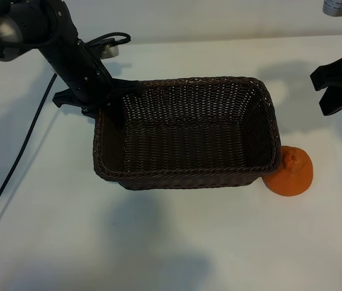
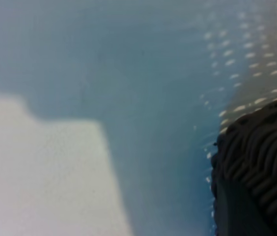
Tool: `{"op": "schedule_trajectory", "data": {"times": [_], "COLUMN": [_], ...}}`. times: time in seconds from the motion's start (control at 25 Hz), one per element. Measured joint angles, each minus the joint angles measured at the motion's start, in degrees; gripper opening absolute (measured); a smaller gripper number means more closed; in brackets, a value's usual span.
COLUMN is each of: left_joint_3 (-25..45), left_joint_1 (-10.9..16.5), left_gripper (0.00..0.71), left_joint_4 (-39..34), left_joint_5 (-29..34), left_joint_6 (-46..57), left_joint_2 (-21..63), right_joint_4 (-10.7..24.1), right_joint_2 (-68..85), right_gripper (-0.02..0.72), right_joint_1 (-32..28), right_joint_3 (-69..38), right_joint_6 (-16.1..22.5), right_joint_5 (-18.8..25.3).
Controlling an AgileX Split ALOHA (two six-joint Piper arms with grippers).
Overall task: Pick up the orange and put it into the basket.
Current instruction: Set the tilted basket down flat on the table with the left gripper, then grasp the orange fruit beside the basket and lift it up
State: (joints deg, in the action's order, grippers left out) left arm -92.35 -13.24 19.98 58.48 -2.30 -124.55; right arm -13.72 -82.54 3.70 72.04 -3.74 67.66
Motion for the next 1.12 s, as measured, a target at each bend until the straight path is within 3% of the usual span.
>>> {"op": "schedule_trajectory", "data": {"times": [0.24,0.52,0.64,1.12], "left_joint_3": [0.0,0.0,0.0,-3.4], "left_joint_1": [0.0,0.0,0.0,0.0], "left_gripper": [0.229,0.461,0.512,0.527], "left_joint_4": [-0.9,-1.3,-2.2,-3.1], "left_joint_5": [0.7,0.8,1.0,6.8], "left_joint_6": [-0.1,-0.1,0.2,2.3], "left_joint_2": [0.0,0.0,0.0,0.1], "right_joint_4": [0.0,0.0,0.0,0.0], "right_joint_2": [0.0,0.0,0.0,0.0], "right_gripper": [0.362,0.362,0.362,0.362], "right_joint_1": [0.0,0.0,0.0,0.0], "right_joint_3": [0.0,0.0,0.0,0.0], "right_joint_6": [0.0,0.0,0.0,0.0], "right_joint_5": [0.0,0.0,0.0,0.0]}}
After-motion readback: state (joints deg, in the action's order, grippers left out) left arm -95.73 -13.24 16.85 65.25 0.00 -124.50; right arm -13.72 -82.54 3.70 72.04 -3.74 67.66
